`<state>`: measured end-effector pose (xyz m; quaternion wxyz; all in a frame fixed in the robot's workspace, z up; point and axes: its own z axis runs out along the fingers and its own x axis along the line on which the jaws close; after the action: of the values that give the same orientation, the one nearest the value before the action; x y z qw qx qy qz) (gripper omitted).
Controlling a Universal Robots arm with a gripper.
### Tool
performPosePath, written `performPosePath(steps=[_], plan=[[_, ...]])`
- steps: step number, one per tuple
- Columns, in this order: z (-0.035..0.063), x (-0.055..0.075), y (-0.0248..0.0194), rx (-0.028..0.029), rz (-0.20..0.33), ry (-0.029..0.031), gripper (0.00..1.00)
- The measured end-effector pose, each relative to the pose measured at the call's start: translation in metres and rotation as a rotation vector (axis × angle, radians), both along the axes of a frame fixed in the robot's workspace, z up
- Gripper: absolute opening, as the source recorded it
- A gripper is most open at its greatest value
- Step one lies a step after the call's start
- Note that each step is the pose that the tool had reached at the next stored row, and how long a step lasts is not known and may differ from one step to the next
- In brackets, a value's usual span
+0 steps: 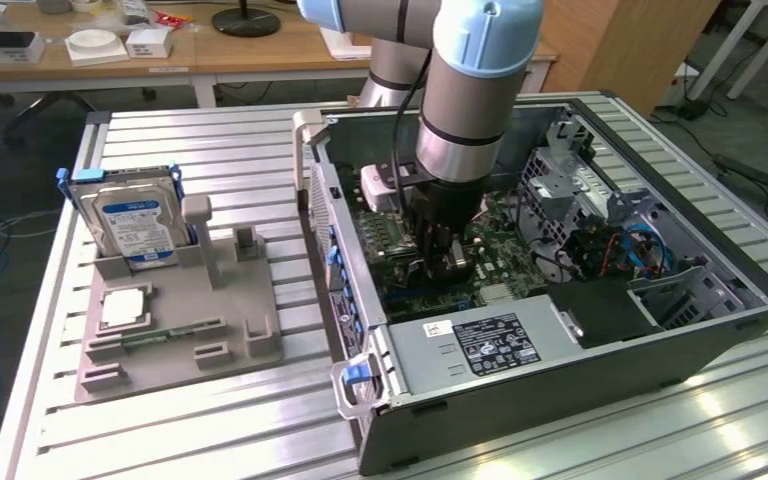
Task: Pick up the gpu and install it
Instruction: 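Insert the gpu into the slot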
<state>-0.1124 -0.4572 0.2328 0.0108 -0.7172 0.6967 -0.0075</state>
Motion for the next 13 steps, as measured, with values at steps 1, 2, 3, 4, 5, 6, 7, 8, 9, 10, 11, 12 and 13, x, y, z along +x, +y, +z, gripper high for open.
performPosePath(steps=[1, 2, 3, 4, 5, 6, 7, 8, 9, 10, 11, 12, 13], plan=[[0.0000, 0.0000, 0.0000, 0.0000, 0.000, -0.0001, 0.27], [0.0000, 0.0000, 0.0000, 0.0001, 0.000, 0.0000, 0.27], [0.0000, 0.0000, 0.0000, 0.0001, 0.000, 0.0000, 0.27], [0.0000, 0.0000, 0.0000, 0.0001, 0.000, 0.0000, 0.27], [0.0000, 0.0000, 0.0000, 0.0001, 0.000, 0.0000, 0.27], [0.0000, -0.0001, 0.0001, 0.0001, 0.000, -0.0004, 0.27], [-0.0001, -0.0005, 0.0001, 0.0001, 0.000, -0.0015, 0.27], [-0.0001, -0.0014, 0.0001, 0.0002, 0.000, -0.0031, 0.27], [-0.0001, -0.0021, 0.0002, 0.0002, 0.000, -0.0043, 0.27], [-0.0001, -0.0026, 0.0002, 0.0002, 0.000, -0.0050, 0.27], [-0.0001, -0.0031, 0.0002, 0.0002, 0.000, -0.0056, 0.27], [-0.0001, -0.0033, 0.0002, 0.0002, 0.000, -0.0057, 0.27], [0.0000, -0.0033, 0.0002, 0.0002, 0.000, -0.0057, 0.27]])
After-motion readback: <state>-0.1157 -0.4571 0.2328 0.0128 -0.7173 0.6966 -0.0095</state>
